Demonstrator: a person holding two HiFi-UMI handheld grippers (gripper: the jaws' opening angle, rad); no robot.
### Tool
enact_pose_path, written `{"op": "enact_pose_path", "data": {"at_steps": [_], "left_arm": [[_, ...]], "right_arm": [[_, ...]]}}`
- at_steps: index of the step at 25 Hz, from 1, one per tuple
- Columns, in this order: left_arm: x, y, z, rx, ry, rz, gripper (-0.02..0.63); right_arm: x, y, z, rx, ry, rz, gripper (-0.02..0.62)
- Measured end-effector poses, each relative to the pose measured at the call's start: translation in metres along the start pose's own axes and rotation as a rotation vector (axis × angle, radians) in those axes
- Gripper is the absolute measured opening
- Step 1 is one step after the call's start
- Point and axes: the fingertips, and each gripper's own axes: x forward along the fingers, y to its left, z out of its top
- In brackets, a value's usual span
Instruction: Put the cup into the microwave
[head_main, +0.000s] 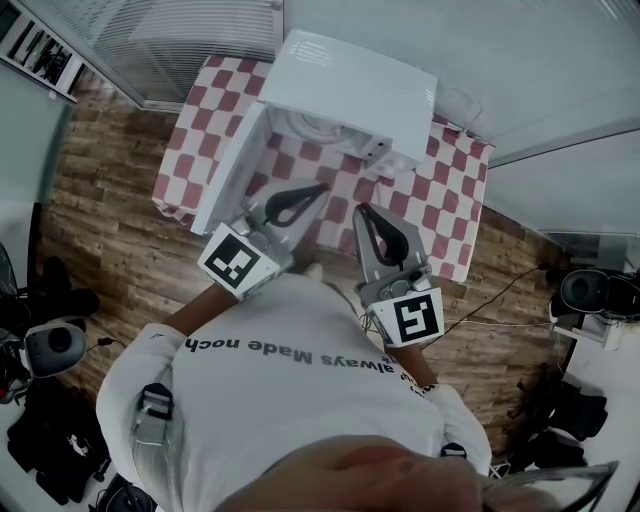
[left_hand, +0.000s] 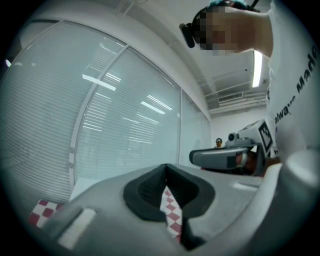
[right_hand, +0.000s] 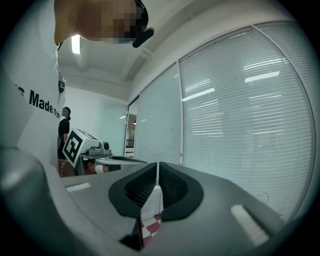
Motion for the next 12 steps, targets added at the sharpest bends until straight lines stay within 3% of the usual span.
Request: {"op": "enact_pose_path", "data": {"at_steps": [12], "left_arm": [[0.007,0.002,0.004,-0.018,-0.027,0.012,0.003]], "right_arm": [[-0.001,-0.013,-0.005,0.009,-0.006,-0.019,0.015]]}}
